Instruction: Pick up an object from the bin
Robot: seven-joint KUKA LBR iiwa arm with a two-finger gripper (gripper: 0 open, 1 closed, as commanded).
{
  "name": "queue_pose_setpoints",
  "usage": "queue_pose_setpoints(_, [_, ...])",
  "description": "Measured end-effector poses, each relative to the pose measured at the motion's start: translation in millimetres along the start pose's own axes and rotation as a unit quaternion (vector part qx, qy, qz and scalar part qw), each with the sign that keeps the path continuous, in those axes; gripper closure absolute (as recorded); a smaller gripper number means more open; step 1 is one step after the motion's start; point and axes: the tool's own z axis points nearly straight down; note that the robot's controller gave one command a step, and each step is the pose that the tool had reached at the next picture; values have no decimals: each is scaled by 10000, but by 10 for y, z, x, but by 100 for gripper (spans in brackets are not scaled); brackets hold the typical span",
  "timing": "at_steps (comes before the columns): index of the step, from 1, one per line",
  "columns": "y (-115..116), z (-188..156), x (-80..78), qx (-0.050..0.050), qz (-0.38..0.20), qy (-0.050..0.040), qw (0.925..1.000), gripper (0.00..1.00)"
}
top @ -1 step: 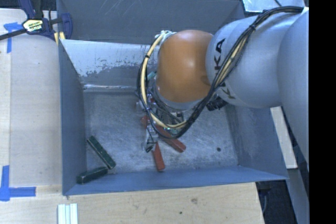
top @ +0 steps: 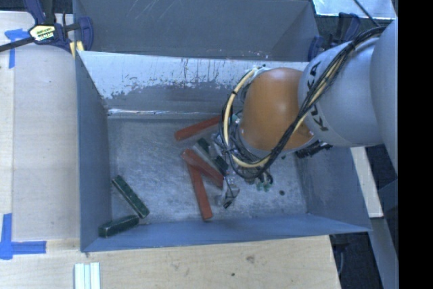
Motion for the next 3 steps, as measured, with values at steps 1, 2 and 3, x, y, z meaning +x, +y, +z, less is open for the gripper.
queue_pose_setpoints(1, [55,-32,-12,-20,-27,-25,10000,100])
queue_pose_setpoints(2, [381,-965,158,-29,-202,-60,9998,100])
queue_pose_setpoints(3, [762,-1644,-46,-36,-111,-71,9999,100])
